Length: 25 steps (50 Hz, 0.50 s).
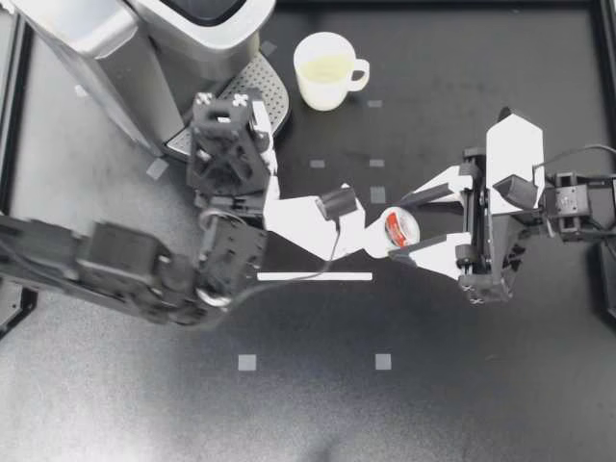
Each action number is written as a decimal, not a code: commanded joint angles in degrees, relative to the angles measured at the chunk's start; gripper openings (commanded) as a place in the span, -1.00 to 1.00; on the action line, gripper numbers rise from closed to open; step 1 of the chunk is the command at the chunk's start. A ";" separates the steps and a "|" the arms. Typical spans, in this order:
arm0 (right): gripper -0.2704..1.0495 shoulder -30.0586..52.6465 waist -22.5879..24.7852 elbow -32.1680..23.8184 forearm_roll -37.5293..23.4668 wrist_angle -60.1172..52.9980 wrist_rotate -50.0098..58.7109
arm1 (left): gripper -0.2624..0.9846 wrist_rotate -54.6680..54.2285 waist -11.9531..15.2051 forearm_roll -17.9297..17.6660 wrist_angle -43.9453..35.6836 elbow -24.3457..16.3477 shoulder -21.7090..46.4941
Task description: Place the coffee capsule inside the capsule container, then place the cup onto the center of the cup tray.
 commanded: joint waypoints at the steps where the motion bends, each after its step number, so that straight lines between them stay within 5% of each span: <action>1: 0.15 -0.70 -0.26 -0.53 -0.09 -0.62 -0.26 | -0.39 -0.88 0.09 2.81 2.37 -0.62 -0.18; 25: 0.15 -0.44 -0.26 -0.62 -0.18 -1.23 -1.23 | -0.40 -5.63 1.76 8.79 1.05 5.36 -2.37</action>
